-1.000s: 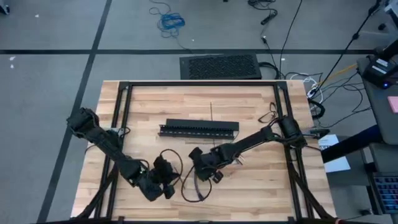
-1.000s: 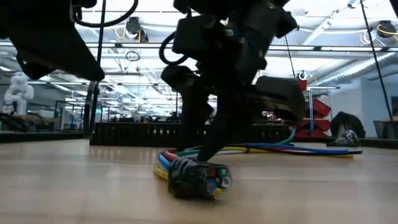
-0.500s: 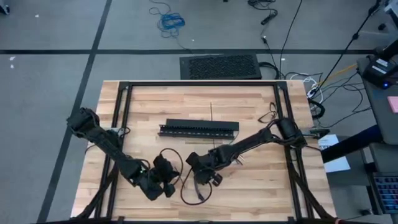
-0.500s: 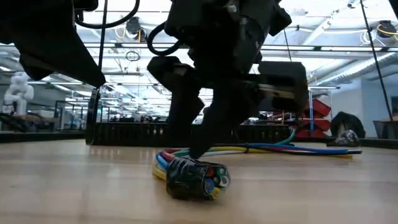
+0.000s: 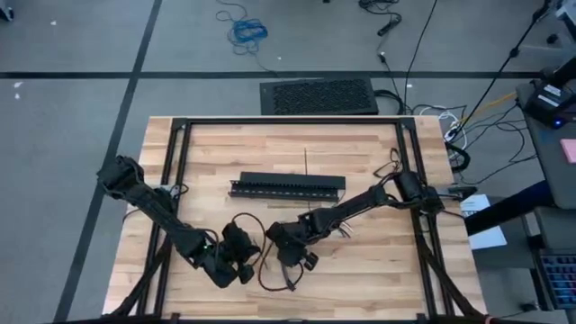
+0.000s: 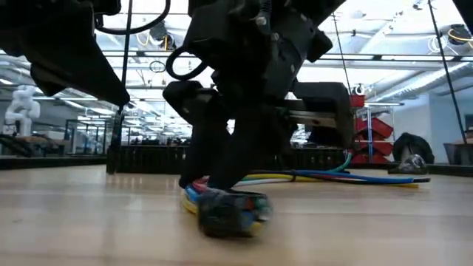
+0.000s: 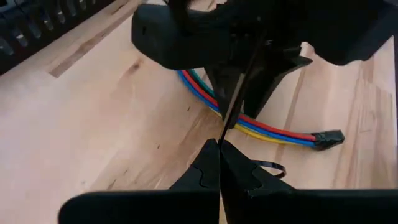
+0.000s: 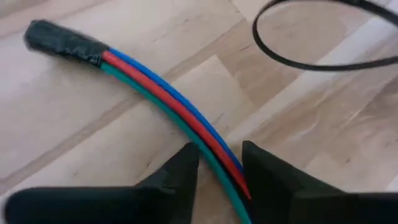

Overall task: Ziptie cables
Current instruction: Wrap the black zip tie on the cables

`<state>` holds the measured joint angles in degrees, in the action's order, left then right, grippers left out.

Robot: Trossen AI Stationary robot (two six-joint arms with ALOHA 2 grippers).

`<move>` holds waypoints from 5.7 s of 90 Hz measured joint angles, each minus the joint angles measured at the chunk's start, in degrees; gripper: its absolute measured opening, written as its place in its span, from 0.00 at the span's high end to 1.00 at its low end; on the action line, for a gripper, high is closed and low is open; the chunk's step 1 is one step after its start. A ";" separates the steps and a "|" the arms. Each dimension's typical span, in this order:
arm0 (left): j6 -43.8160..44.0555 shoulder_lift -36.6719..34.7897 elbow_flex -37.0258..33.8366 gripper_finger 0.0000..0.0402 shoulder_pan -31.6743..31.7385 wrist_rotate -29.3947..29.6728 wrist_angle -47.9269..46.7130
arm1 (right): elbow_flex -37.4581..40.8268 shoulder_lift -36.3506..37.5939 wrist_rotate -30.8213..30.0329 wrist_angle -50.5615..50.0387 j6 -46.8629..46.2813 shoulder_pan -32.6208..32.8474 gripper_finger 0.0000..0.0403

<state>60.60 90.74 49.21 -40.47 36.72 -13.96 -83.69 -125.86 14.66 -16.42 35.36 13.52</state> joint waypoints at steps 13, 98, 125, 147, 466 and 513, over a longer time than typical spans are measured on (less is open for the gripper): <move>-1.45 0.00 0.09 1.00 -0.11 1.88 -0.26 | -0.07 0.17 2.44 -1.64 -2.17 -1.40 0.96; -2.67 0.39 2.81 1.00 0.66 8.06 -11.74 | 0.43 9.31 -40.80 -13.86 -22.88 1.13 1.00; -2.47 0.39 2.80 1.00 1.77 7.89 -12.28 | 0.38 9.41 -41.14 -11.32 -22.72 1.10 1.00; -3.66 0.42 2.80 1.00 3.84 10.87 -11.15 | 0.38 9.42 -35.84 -6.58 -22.30 2.38 1.00; -58.09 5.55 -0.98 0.84 13.52 -9.21 11.60 | 0.34 13.11 -16.26 0.65 -0.34 1.88 1.00; -57.74 5.53 -0.83 0.98 14.21 -9.25 9.33 | 0.40 15.20 -27.92 0.63 -1.05 3.53 1.00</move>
<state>2.85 96.27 48.38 -26.26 27.47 -4.62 -83.29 -110.66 -13.26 -15.79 34.31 17.05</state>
